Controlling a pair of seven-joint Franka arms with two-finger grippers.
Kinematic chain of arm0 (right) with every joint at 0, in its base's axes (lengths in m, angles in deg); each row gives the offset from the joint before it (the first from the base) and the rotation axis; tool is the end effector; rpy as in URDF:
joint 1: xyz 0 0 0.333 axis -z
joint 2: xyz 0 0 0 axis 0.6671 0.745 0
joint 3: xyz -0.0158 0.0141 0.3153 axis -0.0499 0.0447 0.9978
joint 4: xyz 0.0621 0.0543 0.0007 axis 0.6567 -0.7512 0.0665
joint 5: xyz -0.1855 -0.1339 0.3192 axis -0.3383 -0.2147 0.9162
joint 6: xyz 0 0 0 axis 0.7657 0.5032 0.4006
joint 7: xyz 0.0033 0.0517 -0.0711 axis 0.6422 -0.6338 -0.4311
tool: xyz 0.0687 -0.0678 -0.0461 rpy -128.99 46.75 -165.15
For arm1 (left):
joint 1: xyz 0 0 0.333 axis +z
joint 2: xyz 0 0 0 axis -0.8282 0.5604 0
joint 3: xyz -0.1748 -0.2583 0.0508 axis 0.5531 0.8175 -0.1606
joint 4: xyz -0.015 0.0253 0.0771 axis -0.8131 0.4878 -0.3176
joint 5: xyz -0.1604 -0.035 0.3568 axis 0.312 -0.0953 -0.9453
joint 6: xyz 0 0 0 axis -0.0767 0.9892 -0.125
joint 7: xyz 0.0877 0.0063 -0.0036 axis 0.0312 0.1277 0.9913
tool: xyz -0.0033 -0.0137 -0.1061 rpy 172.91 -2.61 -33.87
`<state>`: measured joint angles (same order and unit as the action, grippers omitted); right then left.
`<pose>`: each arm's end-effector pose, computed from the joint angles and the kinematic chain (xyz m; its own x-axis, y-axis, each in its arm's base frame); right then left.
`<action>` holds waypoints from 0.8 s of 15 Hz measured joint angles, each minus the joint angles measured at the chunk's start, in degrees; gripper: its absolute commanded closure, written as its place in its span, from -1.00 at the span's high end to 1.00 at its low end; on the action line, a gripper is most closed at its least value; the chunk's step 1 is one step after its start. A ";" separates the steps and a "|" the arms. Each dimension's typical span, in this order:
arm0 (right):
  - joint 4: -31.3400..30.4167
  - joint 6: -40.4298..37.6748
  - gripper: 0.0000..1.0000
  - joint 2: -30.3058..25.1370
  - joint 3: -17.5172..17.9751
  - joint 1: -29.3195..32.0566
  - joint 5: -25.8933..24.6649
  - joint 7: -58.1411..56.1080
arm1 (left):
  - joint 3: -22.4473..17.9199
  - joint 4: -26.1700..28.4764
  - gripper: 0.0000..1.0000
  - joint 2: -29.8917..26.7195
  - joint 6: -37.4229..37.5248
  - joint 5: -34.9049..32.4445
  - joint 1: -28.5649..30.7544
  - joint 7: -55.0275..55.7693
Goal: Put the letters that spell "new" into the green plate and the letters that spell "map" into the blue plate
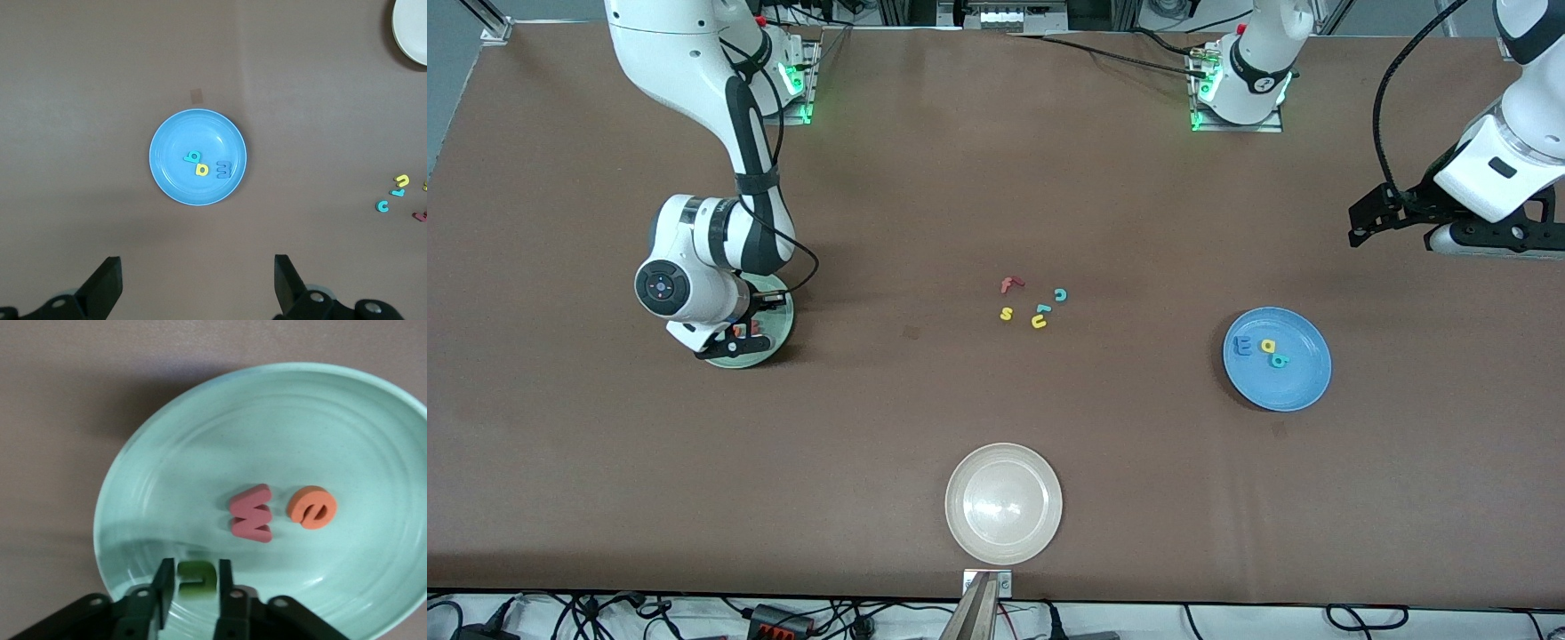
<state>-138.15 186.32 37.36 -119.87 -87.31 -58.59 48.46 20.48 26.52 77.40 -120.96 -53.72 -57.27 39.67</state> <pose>0.5612 0.0990 0.1913 0.9535 0.1447 -0.2645 0.1565 -0.9874 0.0240 0.5470 -0.0304 0.5716 0.9990 -0.0283 0.0353 -0.0286 -0.9996 0.0078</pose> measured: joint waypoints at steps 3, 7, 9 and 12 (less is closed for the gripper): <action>1.39 -1.66 1.00 -1.65 -0.14 -0.07 0.32 2.37 | 0.07 -0.04 1.00 0.03 0.00 0.00 0.00 0.00; 8.59 -14.17 1.00 -7.01 -3.23 -0.27 0.31 6.10 | 0.20 -0.06 1.00 0.04 0.16 0.00 0.00 0.00; 15.12 -22.05 1.00 -8.72 -5.95 -0.24 0.30 6.53 | 0.28 -0.06 1.00 0.04 0.20 0.00 0.00 0.00; 22.87 -29.43 1.00 -9.45 -8.60 -0.21 0.30 8.18 | 0.45 -0.06 1.00 0.04 0.22 0.00 0.00 0.00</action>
<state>-115.28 156.89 27.91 -128.48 -87.52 -58.29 56.64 20.93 26.46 77.45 -120.74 -53.72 -57.27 39.66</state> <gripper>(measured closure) 0.000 0.000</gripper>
